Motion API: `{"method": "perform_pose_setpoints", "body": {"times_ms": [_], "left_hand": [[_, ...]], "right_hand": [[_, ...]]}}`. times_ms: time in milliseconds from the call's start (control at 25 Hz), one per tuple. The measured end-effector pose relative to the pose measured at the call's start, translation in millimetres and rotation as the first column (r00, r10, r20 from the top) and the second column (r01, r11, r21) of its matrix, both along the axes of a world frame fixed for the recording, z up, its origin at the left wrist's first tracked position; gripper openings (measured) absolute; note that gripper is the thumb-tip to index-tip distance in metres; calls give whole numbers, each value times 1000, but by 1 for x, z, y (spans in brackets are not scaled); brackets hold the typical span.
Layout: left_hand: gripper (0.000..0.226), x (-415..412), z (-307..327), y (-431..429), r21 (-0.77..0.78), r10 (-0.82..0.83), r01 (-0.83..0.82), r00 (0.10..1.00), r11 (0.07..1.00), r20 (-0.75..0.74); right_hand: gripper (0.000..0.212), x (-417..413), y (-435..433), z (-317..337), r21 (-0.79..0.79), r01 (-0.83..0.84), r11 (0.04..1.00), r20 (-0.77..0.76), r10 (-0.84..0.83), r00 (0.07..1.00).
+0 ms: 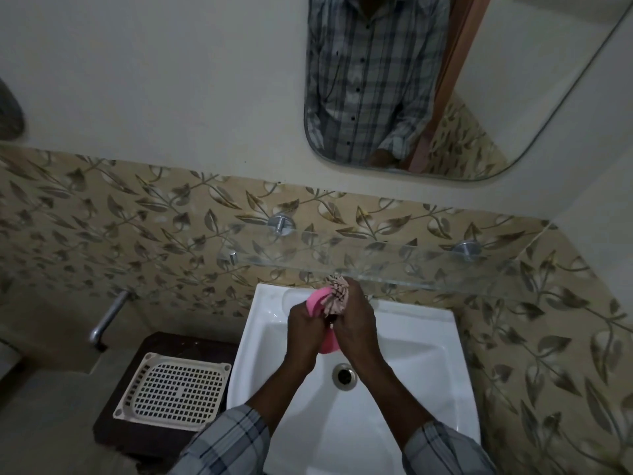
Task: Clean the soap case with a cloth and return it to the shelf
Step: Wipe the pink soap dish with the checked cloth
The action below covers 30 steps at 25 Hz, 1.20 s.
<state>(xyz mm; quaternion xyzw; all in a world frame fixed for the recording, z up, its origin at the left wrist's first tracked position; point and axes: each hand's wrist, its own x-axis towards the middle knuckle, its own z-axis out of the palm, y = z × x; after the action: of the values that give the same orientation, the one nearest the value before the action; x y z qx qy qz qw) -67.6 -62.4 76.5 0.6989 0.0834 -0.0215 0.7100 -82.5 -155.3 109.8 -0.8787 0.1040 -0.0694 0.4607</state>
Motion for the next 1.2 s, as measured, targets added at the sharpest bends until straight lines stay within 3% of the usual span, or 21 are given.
{"method": "perform_pose_setpoints", "body": {"times_ms": [120, 160, 240, 280, 360, 440, 520, 600, 760, 920, 1000, 1080, 1120, 1200], "left_hand": [[20, 12, -1, 2, -91, 111, -123, 986, 988, -127], [23, 13, -5, 2, -146, 138, -168, 971, 975, -198], [29, 11, -14, -2, -337, 168, -285, 927, 897, -336], [30, 9, -15, -5, -422, 158, -322, 912, 847, -379], [34, 7, -18, -7, -510, 107, -334, 900, 793, -423], [41, 6, -23, -6, -553, 57, -328, 892, 766, -449], [50, 5, -19, -9, -470, 20, -304, 855, 829, -518], [63, 2, -15, -13, -398, 42, -344, 798, 850, -601], [72, 1, -1, -20, -476, 163, -485, 805, 733, -570], [87, 5, -4, -19, -572, 152, -430, 870, 699, -469], [98, 9, -8, -18, -520, 110, -349, 894, 780, -435], [94, 21, -16, -12, -472, 43, -278, 892, 837, -449], [89, 26, -16, -8, -511, -14, -263, 880, 819, -475], [72, 30, -12, 2, -584, -109, -246, 856, 774, -505]], "right_hand": [[30, -17, -2, -17, 218, 124, 968, -143, -94, 985], [21, -20, 0, -21, 353, 211, 912, -200, -146, 969], [15, -14, 0, -31, 587, 400, 704, -333, -240, 912], [15, -10, -1, -36, 644, 455, 615, -371, -270, 889], [19, -3, -2, -41, 653, 502, 568, -413, -288, 864], [21, -2, -2, -46, 554, 499, 666, -414, -300, 859], [21, -3, -5, -48, 329, 503, 799, -352, -391, 851], [19, -6, -3, -44, 224, 487, 844, -241, -436, 867], [45, -26, 7, -42, 148, 286, 947, 10, -290, 957], [59, -40, 14, -37, 110, 212, 971, 112, -224, 968], [67, -43, 16, -39, 4, 151, 988, 155, -150, 976], [59, -44, 9, -39, -30, -39, 999, 174, 44, 984], [52, -41, 1, -37, -14, -114, 993, 168, 115, 979], [33, -25, -18, -28, 172, -14, 985, 76, 1, 997]]}}
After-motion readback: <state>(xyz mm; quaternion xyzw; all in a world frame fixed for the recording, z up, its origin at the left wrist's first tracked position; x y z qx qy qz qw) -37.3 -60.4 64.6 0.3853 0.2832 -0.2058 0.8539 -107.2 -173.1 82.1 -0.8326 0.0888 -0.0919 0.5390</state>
